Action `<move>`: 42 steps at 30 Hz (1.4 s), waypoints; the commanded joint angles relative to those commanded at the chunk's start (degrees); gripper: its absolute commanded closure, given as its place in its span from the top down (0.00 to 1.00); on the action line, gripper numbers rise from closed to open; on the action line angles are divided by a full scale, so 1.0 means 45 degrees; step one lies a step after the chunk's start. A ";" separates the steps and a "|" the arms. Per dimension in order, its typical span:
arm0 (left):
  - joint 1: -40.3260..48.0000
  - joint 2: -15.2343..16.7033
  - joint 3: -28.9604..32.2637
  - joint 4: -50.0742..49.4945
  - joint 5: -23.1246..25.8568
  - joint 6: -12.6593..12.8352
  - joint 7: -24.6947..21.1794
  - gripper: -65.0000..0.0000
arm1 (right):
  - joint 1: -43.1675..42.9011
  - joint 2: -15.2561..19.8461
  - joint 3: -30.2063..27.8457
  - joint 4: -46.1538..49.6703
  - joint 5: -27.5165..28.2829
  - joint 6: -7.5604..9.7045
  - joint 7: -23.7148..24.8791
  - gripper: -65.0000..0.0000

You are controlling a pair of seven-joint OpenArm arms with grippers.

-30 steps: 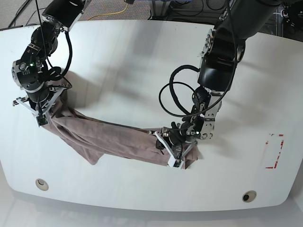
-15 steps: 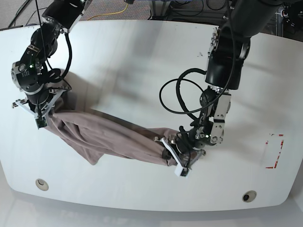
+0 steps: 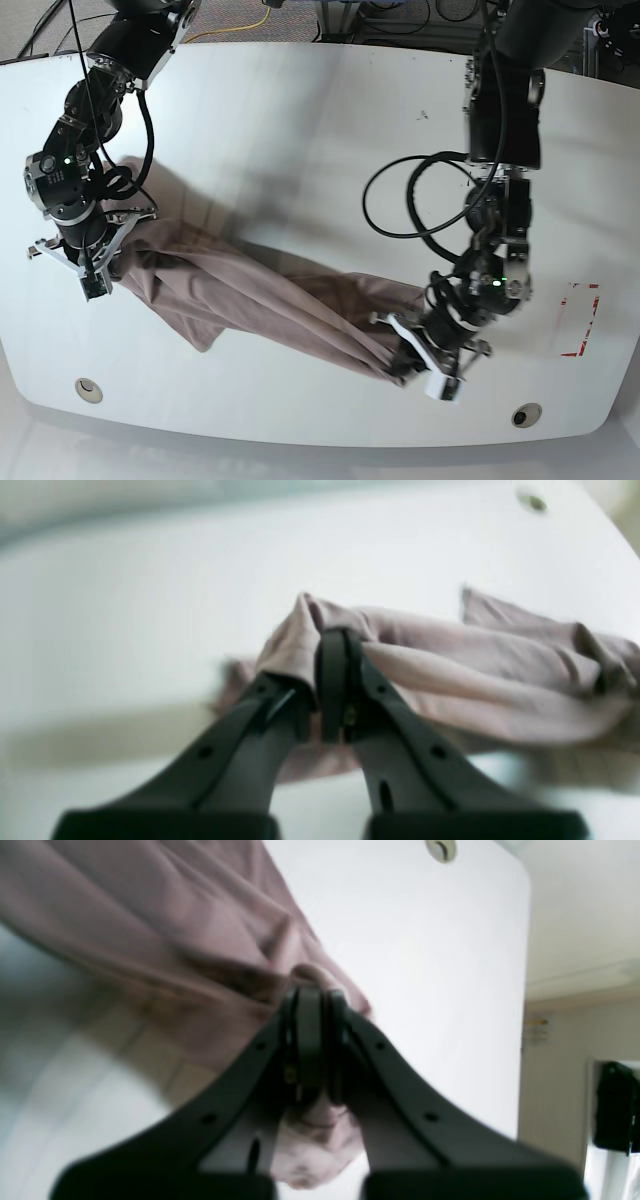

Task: Layout the t-shirt on the table in an organized manner, then fold the t-shirt properly
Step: 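Lift the shirt with both grippers and pull the ends apart, then swing the held shirt edge away from the robot and lay it flat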

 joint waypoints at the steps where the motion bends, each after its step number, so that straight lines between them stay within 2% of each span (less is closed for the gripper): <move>1: 0.0000 -0.0254 -0.0117 0.0313 0.0000 0.0000 0.0000 0.01 | 0.0176 0.0059 0.0000 -0.0117 0.0000 0.0000 0.0000 0.00; 7: -0.0078 -0.1348 -0.0801 0.1602 0.0000 -0.0039 0.0020 0.01 | 0.1211 0.0821 0.0000 -0.0684 0.0000 0.0000 0.0000 0.00; 9: -0.0313 -0.1661 -0.1094 0.2071 0.0000 -0.0332 0.0020 0.01 | 0.1739 0.1055 0.0000 -0.1016 0.0000 0.0000 0.0020 0.00; 13: -0.0860 -0.2012 -0.1485 0.2716 0.0000 -0.0527 0.0020 0.01 | 0.2657 0.1621 -0.0039 -0.1895 0.0020 0.0000 0.0059 0.00; 17: -0.1836 -0.2012 -0.1719 0.2891 0.0020 -0.0527 0.0039 0.01 | 0.3888 0.2168 -0.0410 -0.2891 0.0020 0.0000 0.0078 0.00; 22: -0.3595 -0.1993 -0.2032 0.2891 0.0020 -0.0527 0.0957 0.01 | 0.5665 0.2852 -0.1426 -0.3868 0.0020 0.0000 0.0078 0.00; 30: -0.6056 -0.1895 -0.2051 0.2852 0.0020 -0.0527 0.1680 0.01 | 0.8166 0.3028 -0.2930 -0.4200 0.0000 0.0000 0.0039 0.00; 34: -0.7209 -0.1563 -0.2032 0.2774 0.0020 -0.0527 0.1739 0.01 | 0.9475 0.3204 -0.3751 -0.4200 0.0000 0.0000 -0.0020 0.00; 38: -0.7560 -0.1543 -0.1993 0.2716 0.0020 -0.0527 0.1739 0.01 | 1.0022 0.3321 -0.4063 -0.4122 0.0000 0.0000 -0.0274 0.00; 42: -0.7443 -0.1543 -0.2012 0.2696 -0.0020 -0.0527 0.1836 0.01 | 0.9846 0.3360 -0.3966 -0.3536 0.0000 0.0000 -0.0996 0.00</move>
